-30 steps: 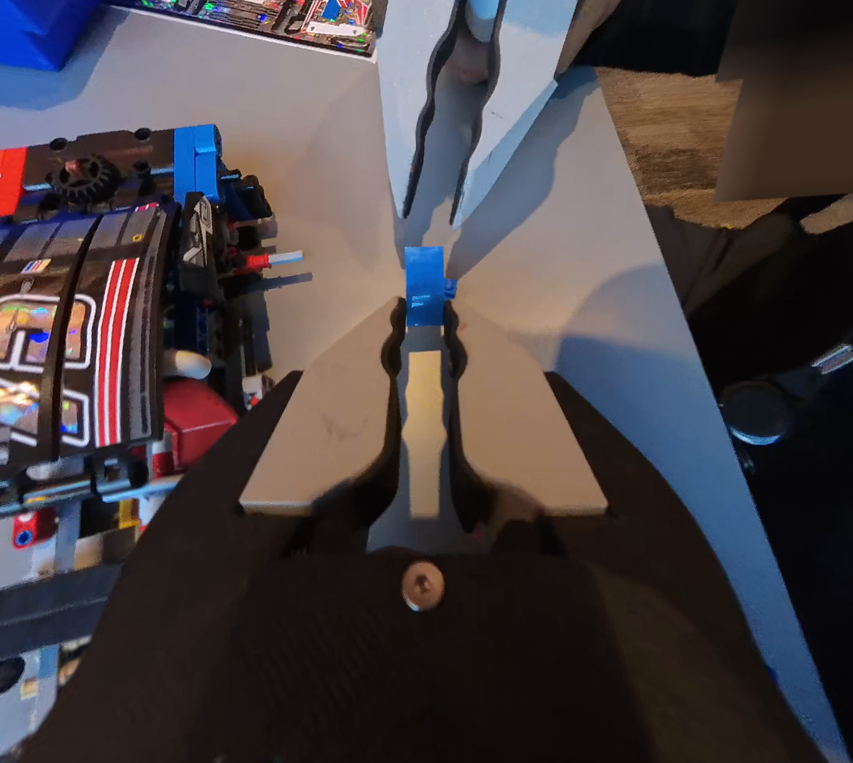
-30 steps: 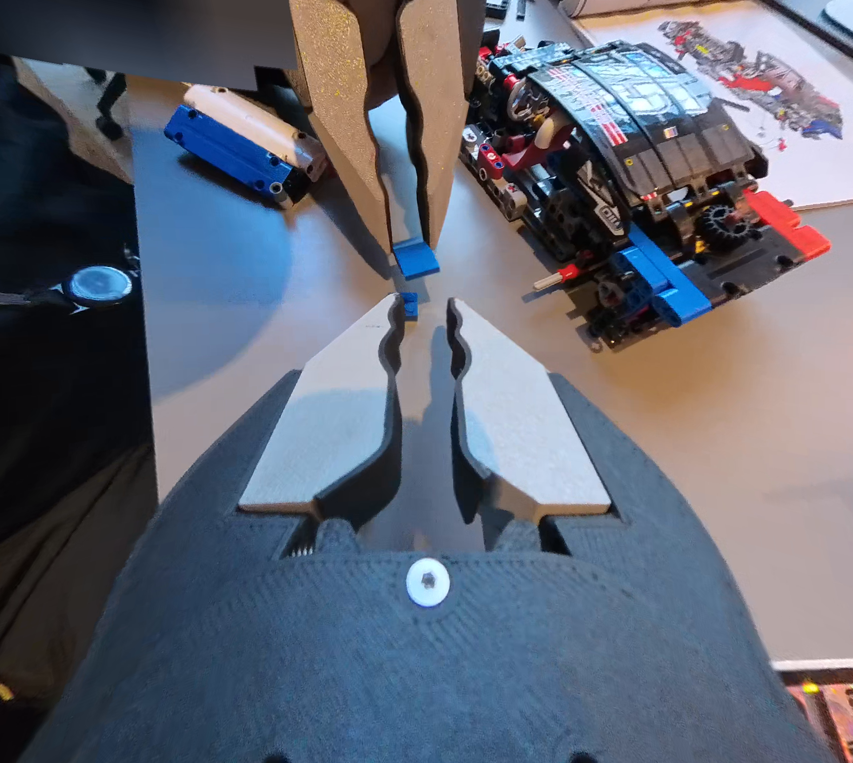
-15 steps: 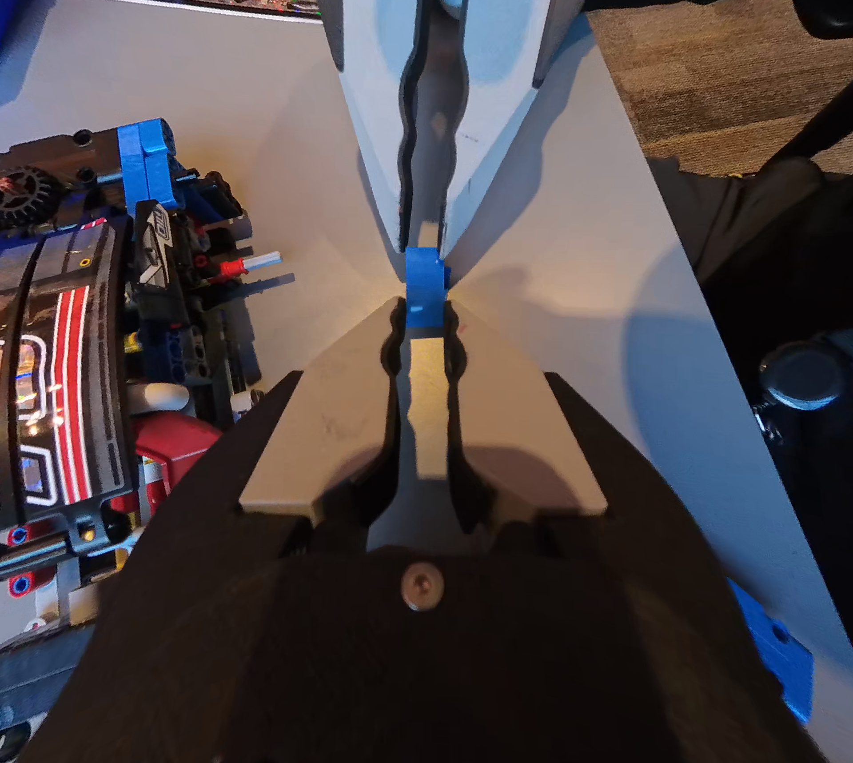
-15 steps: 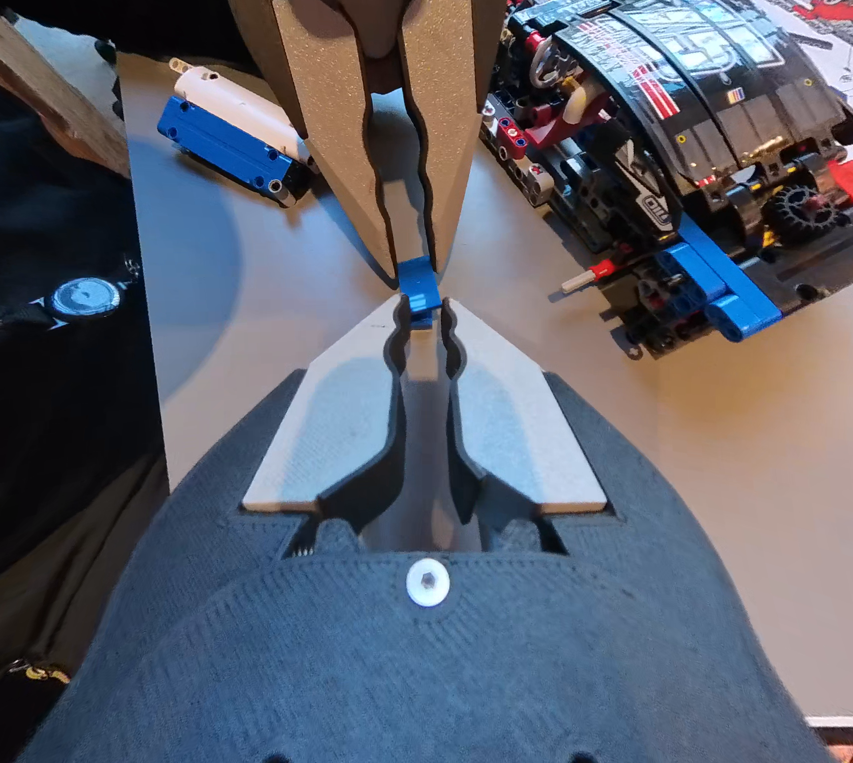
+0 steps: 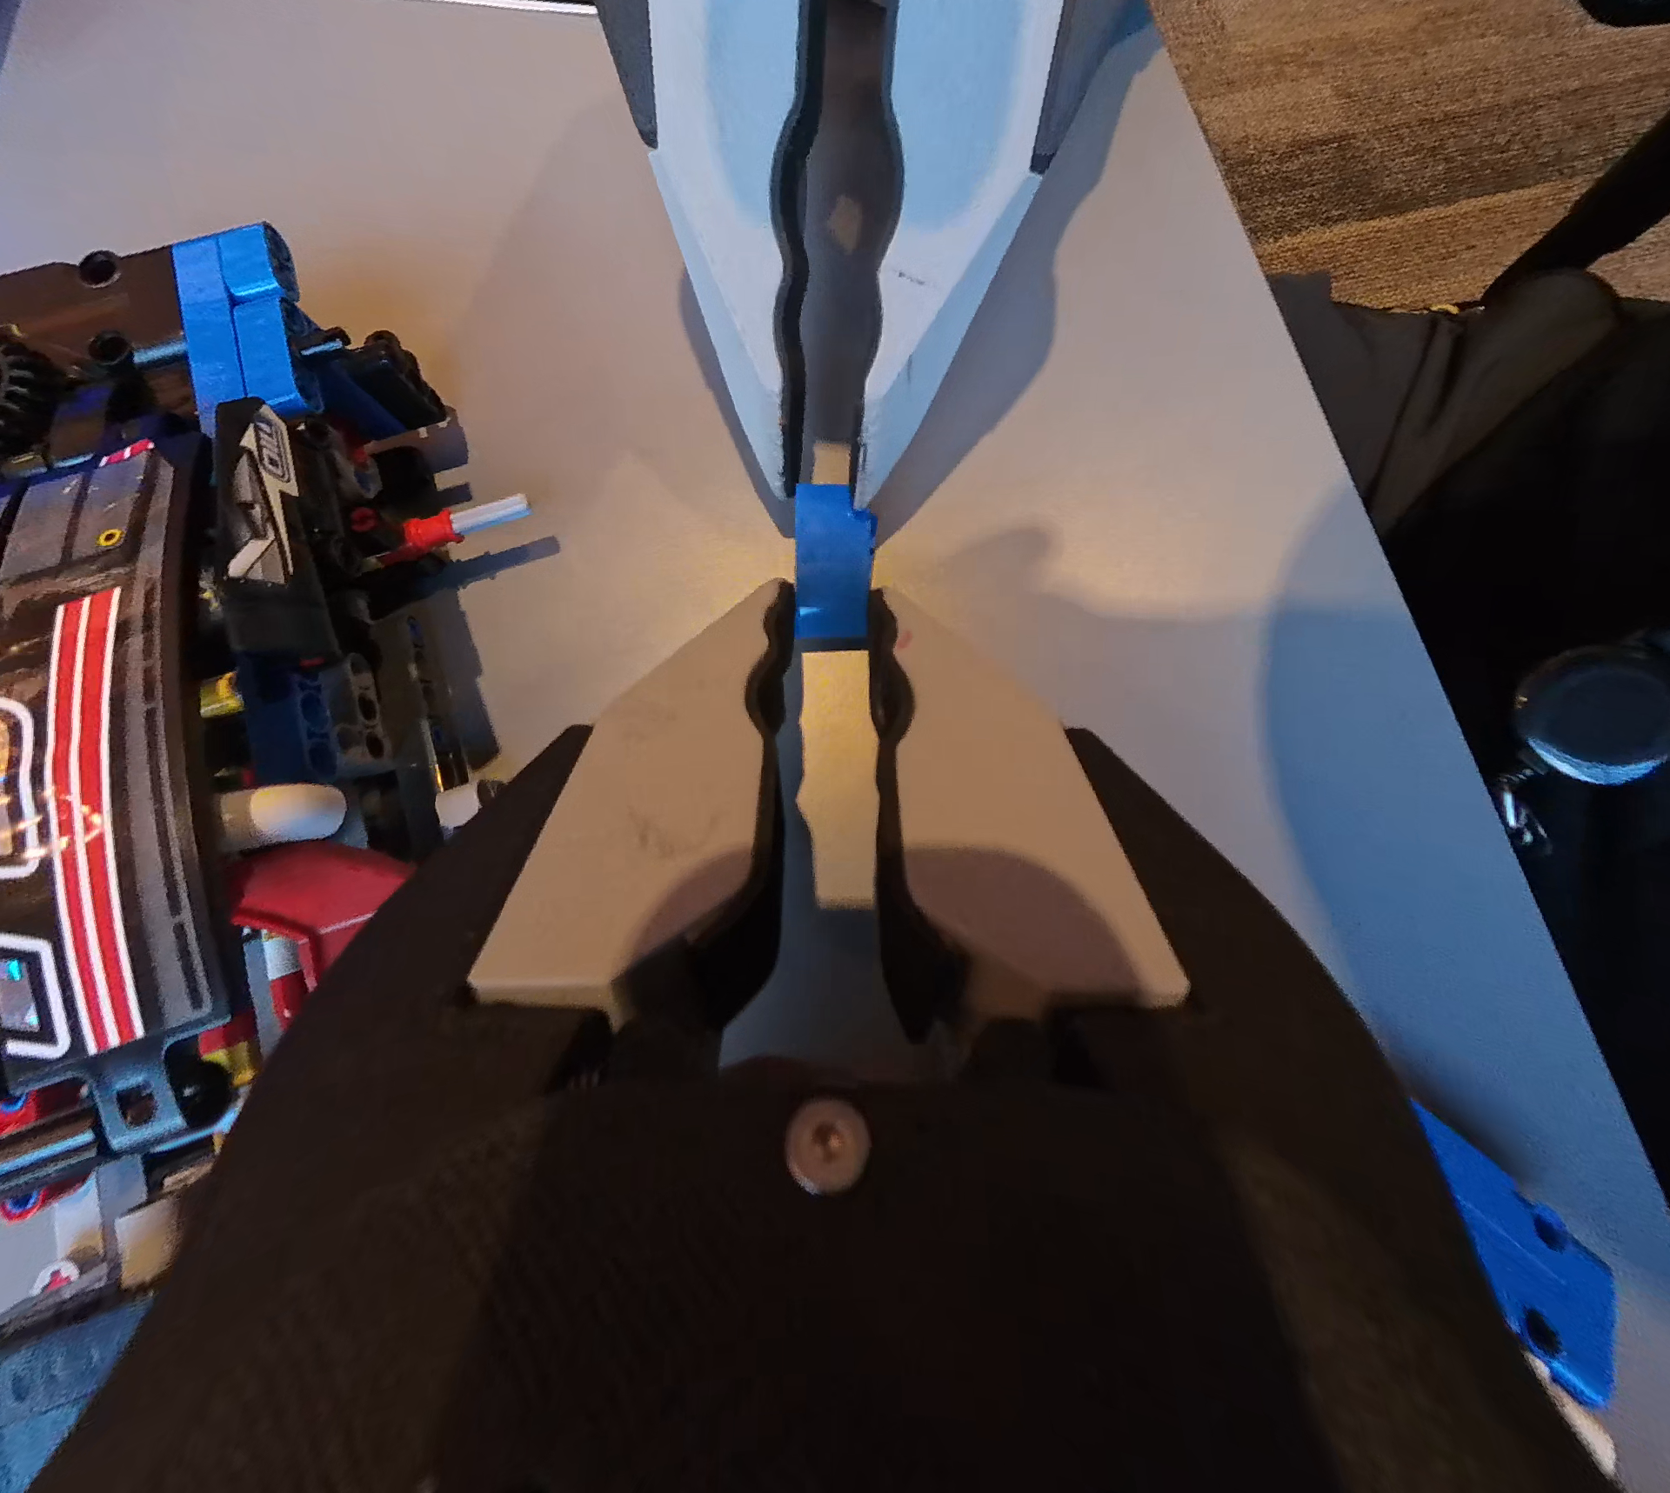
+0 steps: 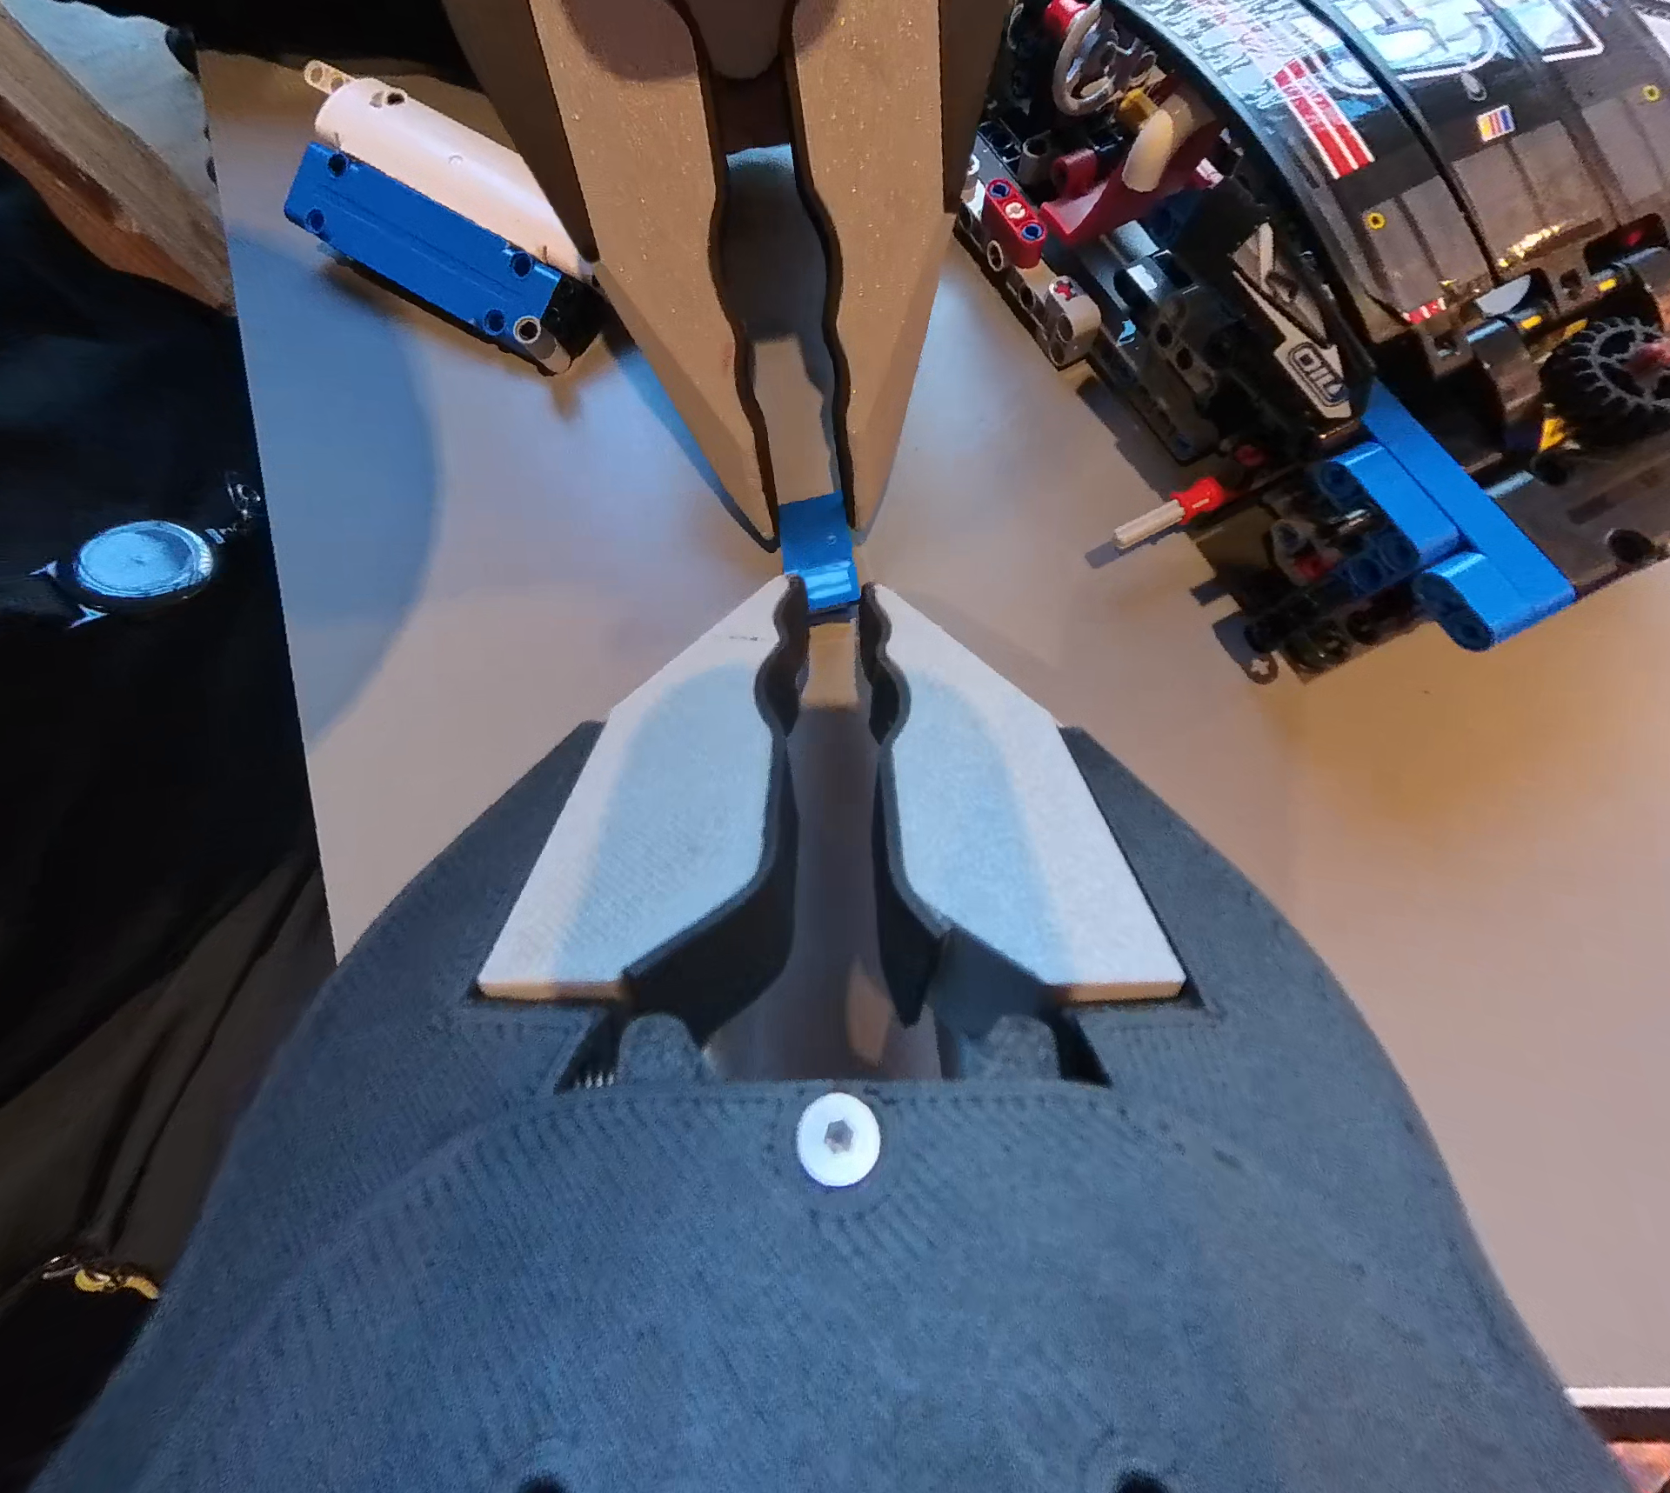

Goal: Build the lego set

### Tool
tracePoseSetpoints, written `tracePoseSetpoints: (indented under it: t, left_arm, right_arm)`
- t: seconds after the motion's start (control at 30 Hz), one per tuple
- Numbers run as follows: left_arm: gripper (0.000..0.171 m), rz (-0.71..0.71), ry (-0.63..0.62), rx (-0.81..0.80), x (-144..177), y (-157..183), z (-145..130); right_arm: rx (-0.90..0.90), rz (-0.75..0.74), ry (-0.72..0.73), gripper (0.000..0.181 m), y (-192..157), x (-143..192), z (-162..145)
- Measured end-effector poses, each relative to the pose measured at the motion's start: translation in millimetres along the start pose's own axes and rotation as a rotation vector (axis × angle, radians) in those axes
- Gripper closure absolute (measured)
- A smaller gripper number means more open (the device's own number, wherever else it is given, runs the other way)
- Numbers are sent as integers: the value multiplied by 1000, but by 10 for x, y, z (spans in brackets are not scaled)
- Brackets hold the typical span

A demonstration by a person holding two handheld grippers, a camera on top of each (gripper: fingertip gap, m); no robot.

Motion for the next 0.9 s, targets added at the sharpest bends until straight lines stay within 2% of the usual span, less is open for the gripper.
tracePoseSetpoints:
  t: [0.9]
  left_arm:
    - [159, -30, -16, 34, -22, -7, -52]
  right_arm:
    - [-6, -14, -21, 178, 10, -33, -4]
Point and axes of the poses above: each gripper's, where its closed fingertips meet, x back along the fingers, z out of its top, y = z × x across the jaws, the point moved 2 cm from there along x, back along the fingers, and after that the axes turned 2 degrees about -y, right-handed, at the moved point
